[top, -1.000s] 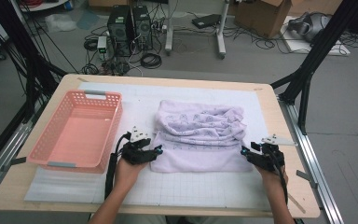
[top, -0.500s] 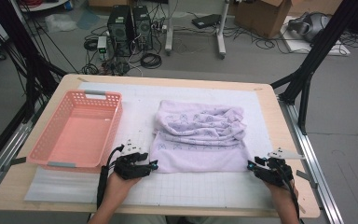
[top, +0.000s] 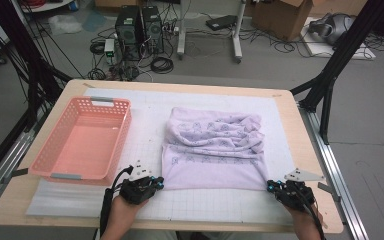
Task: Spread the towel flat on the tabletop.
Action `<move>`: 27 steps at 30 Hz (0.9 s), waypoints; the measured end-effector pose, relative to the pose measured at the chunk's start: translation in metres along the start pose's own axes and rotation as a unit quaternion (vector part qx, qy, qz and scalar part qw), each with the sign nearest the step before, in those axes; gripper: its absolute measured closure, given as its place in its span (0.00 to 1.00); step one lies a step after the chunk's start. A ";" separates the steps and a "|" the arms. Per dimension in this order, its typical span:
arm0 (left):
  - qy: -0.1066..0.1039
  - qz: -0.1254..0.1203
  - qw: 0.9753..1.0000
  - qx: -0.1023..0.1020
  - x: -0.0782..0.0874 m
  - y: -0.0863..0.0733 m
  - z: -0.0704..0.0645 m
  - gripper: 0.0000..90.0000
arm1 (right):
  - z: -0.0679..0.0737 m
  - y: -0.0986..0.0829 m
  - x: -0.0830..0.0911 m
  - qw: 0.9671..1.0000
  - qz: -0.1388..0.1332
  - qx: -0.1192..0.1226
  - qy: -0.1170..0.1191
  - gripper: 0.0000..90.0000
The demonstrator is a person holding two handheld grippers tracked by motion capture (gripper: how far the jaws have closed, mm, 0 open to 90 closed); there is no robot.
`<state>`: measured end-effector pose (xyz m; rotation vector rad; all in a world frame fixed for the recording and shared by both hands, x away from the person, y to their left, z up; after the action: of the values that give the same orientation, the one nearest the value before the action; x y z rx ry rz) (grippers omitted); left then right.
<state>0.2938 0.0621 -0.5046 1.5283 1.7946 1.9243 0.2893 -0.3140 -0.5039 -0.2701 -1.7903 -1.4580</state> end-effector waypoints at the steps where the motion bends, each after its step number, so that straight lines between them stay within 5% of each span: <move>1: 0.000 -0.002 1.000 0.001 0.003 -0.003 -0.003 0.97 | 0.002 -0.002 0.003 1.000 -0.001 0.002 0.002 0.95; 13: -0.020 -0.020 0.999 -0.016 0.039 -0.031 -0.037 0.97 | 0.033 -0.040 0.047 1.000 0.007 0.015 0.015 0.96; 24: -0.054 -0.006 0.998 -0.027 0.058 -0.061 -0.066 0.97 | 0.052 -0.072 0.076 0.999 0.022 0.026 0.020 0.96; 25: -0.052 -0.009 0.998 -0.027 0.058 -0.060 -0.067 0.95 | 0.052 -0.073 0.077 0.999 0.019 0.024 0.020 0.93; 27: -0.039 -0.018 0.999 -0.018 0.056 -0.055 -0.063 0.70 | 0.050 -0.069 0.079 1.000 0.006 0.020 0.013 0.79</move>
<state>0.1937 0.0714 -0.5036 1.5268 1.7343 1.8453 0.1736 -0.3148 -0.5012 -0.2401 -1.7926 -1.4108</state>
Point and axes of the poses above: each handheld gripper's, and its own axes: x roughly backward along the jaws, y roughly out of its top, z roughly to its left, the point moved 9 cm from there along -x, roughly forward along the jaws, and after that the axes turned 5 degrees about -y, right-handed, at the moved point
